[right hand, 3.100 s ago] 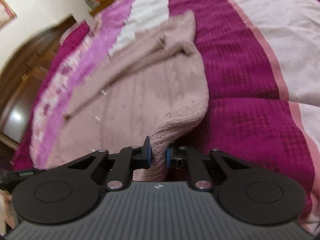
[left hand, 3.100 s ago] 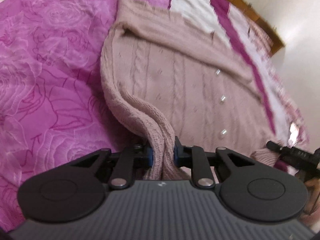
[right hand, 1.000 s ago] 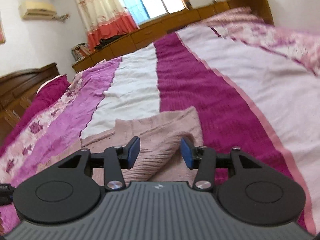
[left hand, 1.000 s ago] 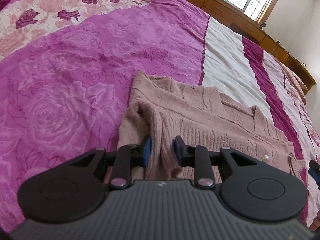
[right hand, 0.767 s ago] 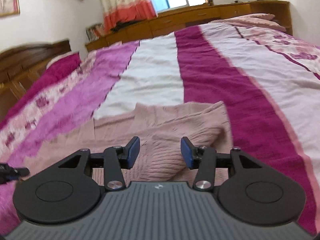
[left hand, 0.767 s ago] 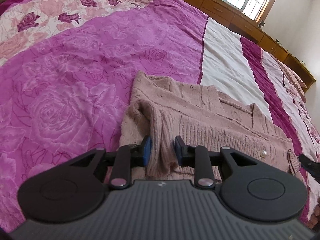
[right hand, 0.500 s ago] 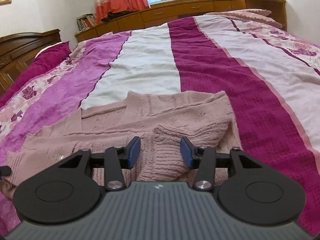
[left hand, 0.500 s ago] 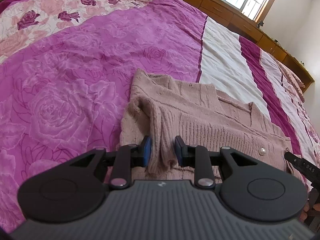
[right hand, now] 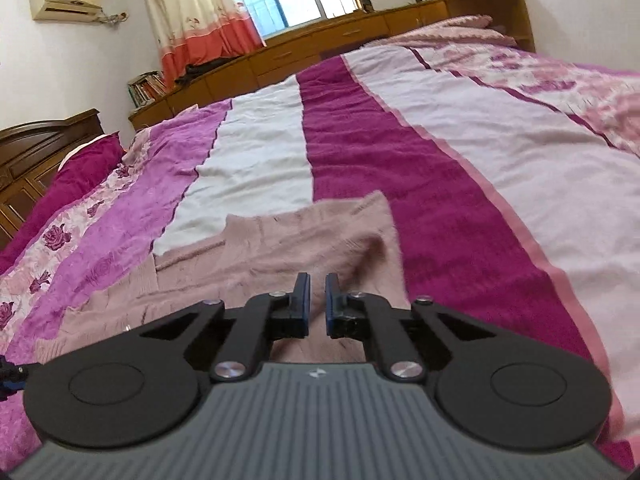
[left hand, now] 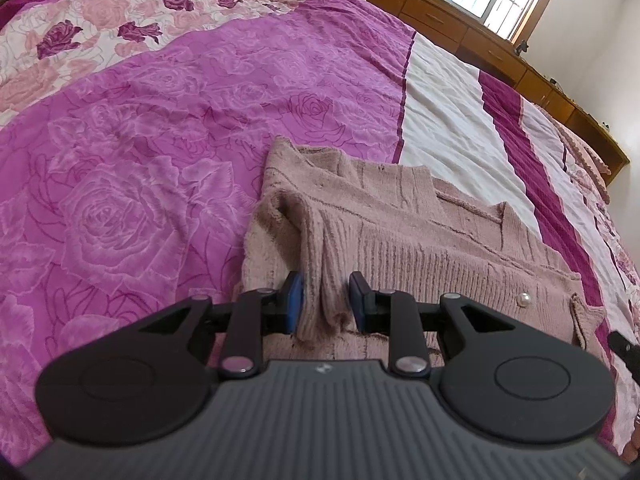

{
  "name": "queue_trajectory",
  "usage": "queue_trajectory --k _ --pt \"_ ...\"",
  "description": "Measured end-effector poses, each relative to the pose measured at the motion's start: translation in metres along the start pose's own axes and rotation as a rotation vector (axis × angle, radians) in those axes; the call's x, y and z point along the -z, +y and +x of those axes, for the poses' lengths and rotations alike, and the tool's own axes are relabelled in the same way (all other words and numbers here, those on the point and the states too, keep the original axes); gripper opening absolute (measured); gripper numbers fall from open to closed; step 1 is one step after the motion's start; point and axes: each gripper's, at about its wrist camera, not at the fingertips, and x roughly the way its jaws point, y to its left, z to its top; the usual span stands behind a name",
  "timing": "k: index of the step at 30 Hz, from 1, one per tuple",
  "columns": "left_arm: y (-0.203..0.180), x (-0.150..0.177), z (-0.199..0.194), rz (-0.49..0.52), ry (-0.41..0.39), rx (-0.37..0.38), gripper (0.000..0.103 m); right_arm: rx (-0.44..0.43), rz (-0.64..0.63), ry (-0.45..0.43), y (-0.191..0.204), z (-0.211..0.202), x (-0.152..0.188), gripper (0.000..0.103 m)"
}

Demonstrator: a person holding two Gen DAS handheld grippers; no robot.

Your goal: Fold small clothes

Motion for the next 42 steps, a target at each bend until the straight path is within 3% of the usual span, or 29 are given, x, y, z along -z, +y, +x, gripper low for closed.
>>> queue_trajectory --k 8,13,14,18,23,27,29,31,34,42 --pt "0.001 0.003 -0.009 0.003 -0.005 -0.007 0.028 0.020 0.054 0.051 -0.026 -0.011 0.019 0.008" --pt "0.000 0.004 -0.011 0.005 -0.003 -0.011 0.028 -0.031 0.066 0.073 -0.023 -0.016 0.017 0.010" --pt "-0.001 0.004 -0.011 0.007 -0.002 -0.012 0.028 -0.041 0.047 0.068 -0.019 -0.017 0.015 0.012" --pt "-0.005 0.008 -0.012 0.015 0.001 -0.010 0.028 -0.054 -0.048 0.050 0.007 -0.014 0.006 0.041" --pt "-0.007 0.011 -0.013 0.030 0.001 -0.012 0.028 -0.081 -0.139 0.057 0.043 0.007 -0.002 0.042" --pt "-0.004 0.012 -0.017 0.019 -0.001 -0.005 0.028 -0.002 -0.180 0.107 0.060 0.043 -0.002 0.042" --pt "-0.002 0.012 -0.019 0.015 -0.003 -0.004 0.028 0.028 -0.178 0.104 0.062 0.053 -0.001 0.040" --pt "0.000 0.013 -0.020 0.013 -0.002 -0.006 0.028 0.065 -0.169 0.092 0.061 0.058 -0.002 0.021" --pt "0.003 0.013 -0.021 0.007 0.001 -0.009 0.028 0.059 -0.125 0.081 0.051 0.056 -0.005 0.006" --pt "-0.002 0.015 -0.019 0.014 0.005 0.000 0.028 0.052 -0.018 -0.001 0.015 0.005 -0.010 0.004"
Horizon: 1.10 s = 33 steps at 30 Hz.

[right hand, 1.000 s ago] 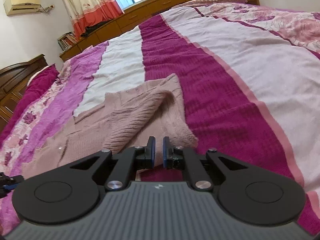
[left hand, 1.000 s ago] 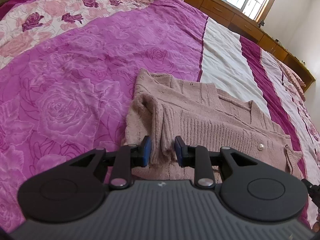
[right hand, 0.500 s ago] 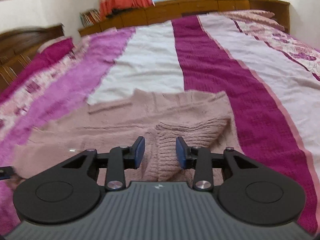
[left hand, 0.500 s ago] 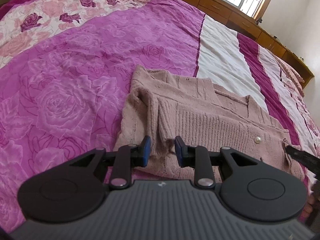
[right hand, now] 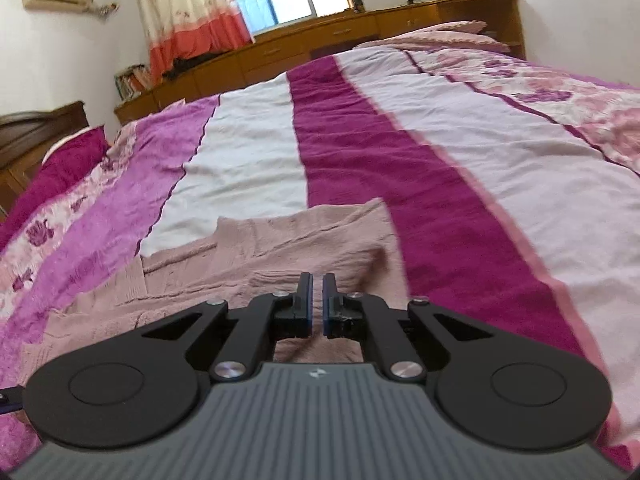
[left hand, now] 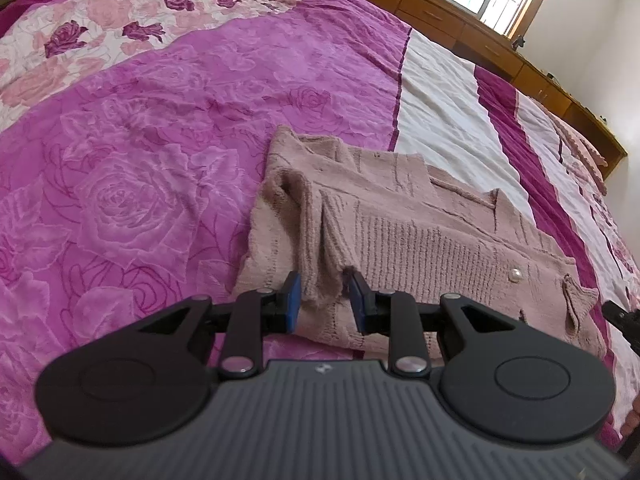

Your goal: Fold small clothes

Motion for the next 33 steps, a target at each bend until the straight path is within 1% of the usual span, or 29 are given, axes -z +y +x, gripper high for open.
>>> queue_trajectory --k 1,3,5,6,7,8,9,10,12,15,17,19,20,21,23,24,25,26,27,29,33 --pt "-0.001 0.000 0.000 0.002 0.001 0.000 0.028 -0.014 0.010 0.010 -0.004 -0.003 0.000 0.004" --pt "-0.003 0.001 0.001 0.003 0.001 -0.004 0.028 -0.065 0.026 0.066 -0.010 -0.003 0.000 0.005" --pt "-0.006 0.001 0.000 -0.001 0.002 0.002 0.029 -0.087 0.007 0.079 -0.004 -0.002 0.001 0.007" --pt "-0.008 0.002 0.000 0.000 0.001 0.007 0.029 -0.087 -0.023 0.082 0.001 -0.001 -0.001 0.016" --pt "-0.009 0.002 -0.001 0.004 0.000 0.009 0.029 -0.082 -0.042 0.080 0.006 0.000 -0.002 0.032" --pt "-0.011 0.003 -0.003 0.012 -0.002 0.010 0.029 -0.069 -0.049 0.076 0.011 0.003 -0.004 0.042" --pt "-0.012 0.003 -0.003 0.019 -0.005 0.011 0.028 -0.060 -0.040 0.072 0.015 0.005 -0.005 0.058" --pt "-0.013 0.003 -0.004 0.024 -0.006 0.011 0.028 -0.054 -0.026 0.064 0.018 0.008 -0.007 0.062" --pt "-0.012 0.004 -0.004 0.020 -0.007 0.011 0.028 -0.049 -0.029 0.063 0.027 0.015 -0.009 0.062" --pt "-0.009 0.005 -0.002 0.009 0.000 0.013 0.029 -0.027 -0.065 0.078 0.044 0.033 -0.009 0.062" --pt "-0.008 0.006 -0.001 0.006 0.004 0.014 0.029 -0.010 -0.083 0.103 0.055 0.049 -0.007 0.062" --pt "-0.006 0.008 0.000 0.000 0.008 0.016 0.029 -0.010 -0.078 0.133 0.060 0.064 -0.004 0.062" --pt "-0.005 0.009 0.000 -0.004 0.010 0.018 0.029 -0.001 -0.073 0.130 0.061 0.069 -0.001 0.062" --pt "-0.004 0.009 0.000 -0.007 0.012 0.019 0.029 0.007 -0.073 0.118 0.062 0.073 0.001 0.060" --pt "-0.002 0.010 0.001 -0.009 0.016 0.020 0.029 0.040 -0.063 0.097 0.061 0.075 0.004 0.041" --pt "-0.002 0.010 0.001 -0.008 0.017 0.019 0.029 0.064 -0.063 0.090 0.060 0.075 0.005 0.024" --pt "-0.001 0.010 0.001 -0.009 0.017 0.020 0.028 0.078 -0.062 0.086 0.057 0.074 0.005 0.020" --pt "-0.001 0.010 0.002 -0.011 0.017 0.021 0.029 0.067 -0.047 0.084 0.052 0.072 0.005 0.015" --pt "0.000 0.010 0.002 -0.013 0.017 0.021 0.029 0.066 -0.026 0.080 0.046 0.070 0.004 0.008" --pt "0.000 0.010 0.002 -0.017 0.016 0.021 0.029 0.058 0.008 0.064 0.036 0.062 0.001 0.008" --pt "0.000 0.010 0.001 -0.016 0.014 0.017 0.028 0.022 0.073 0.002 0.017 0.029 -0.001 0.008"
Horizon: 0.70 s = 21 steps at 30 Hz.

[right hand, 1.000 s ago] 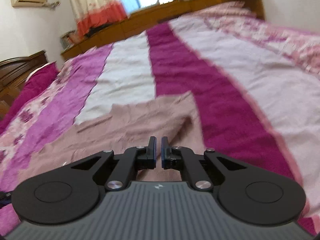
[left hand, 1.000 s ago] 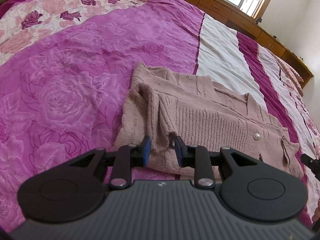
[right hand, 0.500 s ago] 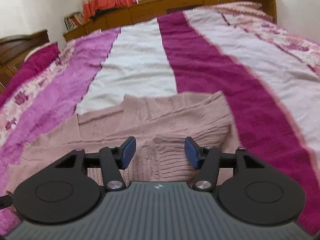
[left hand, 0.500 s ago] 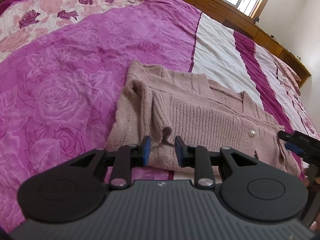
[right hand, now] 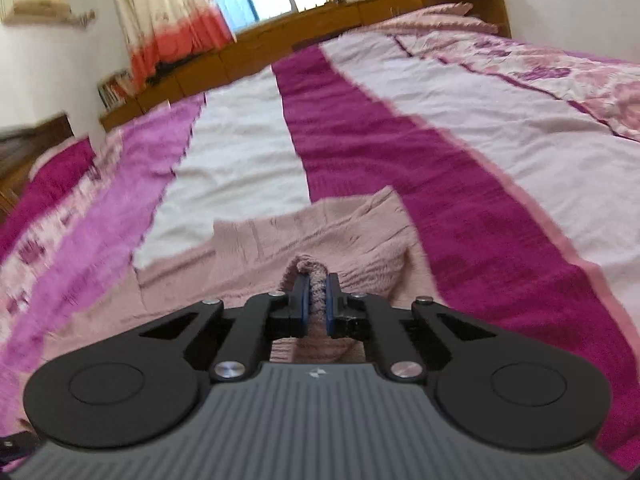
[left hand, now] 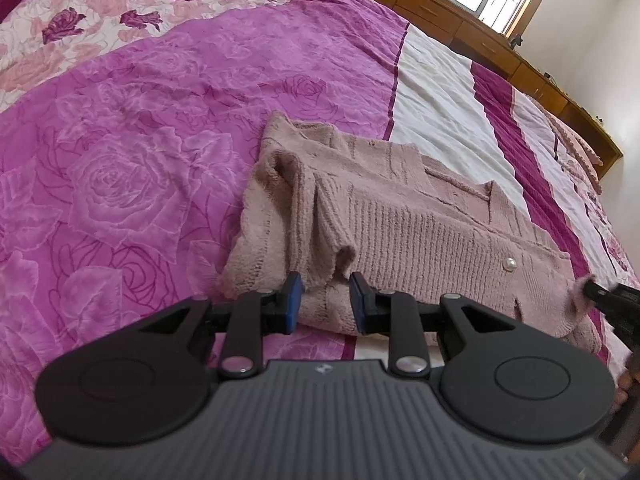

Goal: Fold small clothes
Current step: 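Pinch the folded hem edge with the right gripper, then release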

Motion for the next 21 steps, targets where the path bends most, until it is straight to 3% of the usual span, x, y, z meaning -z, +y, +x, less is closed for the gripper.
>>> queue_trajectory --k 5,14,17,19,21 --pt "0.000 -0.001 -0.001 0.000 -0.001 -0.006 0.029 -0.033 0.042 -0.007 -0.026 -0.033 0.008 0.008" --pt "-0.002 0.000 -0.009 0.025 -0.008 -0.020 0.028 -0.043 0.105 0.147 -0.069 -0.036 0.029 0.009" --pt "0.001 -0.001 -0.012 0.028 -0.012 -0.031 0.028 -0.068 0.087 0.135 -0.071 -0.045 0.026 0.025" --pt "0.003 -0.004 -0.013 0.022 -0.019 -0.031 0.029 -0.098 0.072 0.110 -0.070 -0.052 0.020 0.045" --pt "0.004 -0.008 -0.012 0.017 -0.024 -0.028 0.029 -0.129 0.063 0.092 -0.068 -0.055 0.013 0.052"
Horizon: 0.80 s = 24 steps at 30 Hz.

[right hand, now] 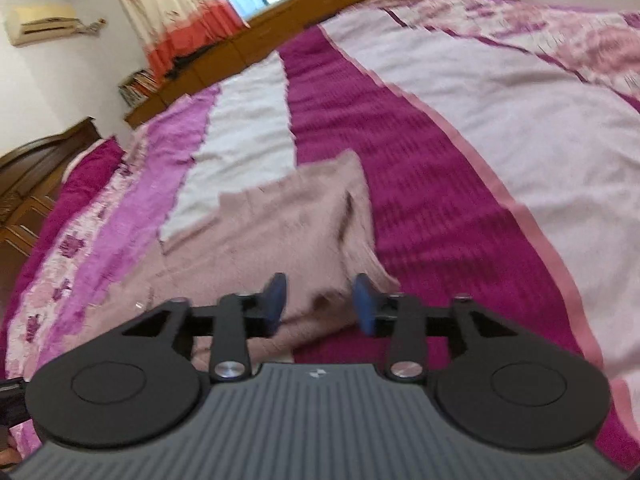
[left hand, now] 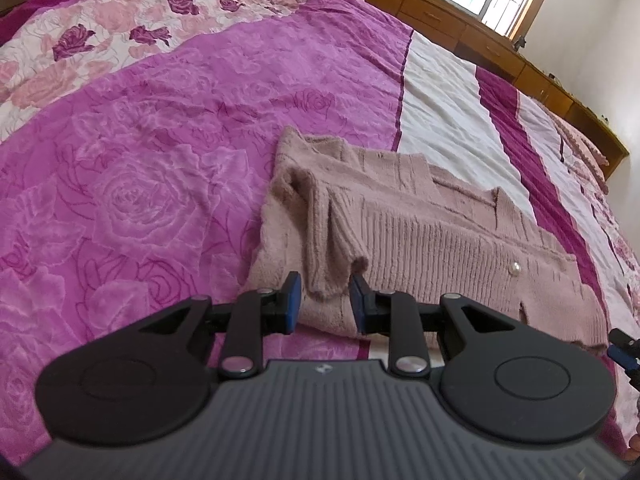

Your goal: Fold small clothes

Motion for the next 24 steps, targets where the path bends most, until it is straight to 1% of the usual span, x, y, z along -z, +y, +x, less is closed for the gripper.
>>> queue_trajectory --k 4,9,12,19,22,24 --pt "-0.002 -0.008 0.012 0.003 0.010 -0.007 0.029 -0.060 -0.014 0.002 0.002 0.005 -0.011 0.053" --pt "-0.002 -0.015 0.027 0.004 0.001 -0.007 0.029 -0.048 0.019 0.033 -0.006 0.022 -0.014 0.053" --pt "0.005 -0.018 0.025 -0.043 -0.013 0.026 0.028 -0.059 0.049 0.037 -0.011 0.025 -0.013 0.053" --pt "0.023 -0.022 0.018 -0.115 -0.047 0.081 0.028 -0.063 0.015 0.037 -0.009 0.030 -0.009 0.053" --pt "0.025 -0.024 0.017 -0.129 -0.059 0.091 0.028 -0.063 0.015 0.039 -0.009 0.030 -0.006 0.053" --pt "0.027 -0.025 0.014 -0.143 -0.074 0.110 0.028 -0.063 0.014 0.043 -0.009 0.031 -0.004 0.053"
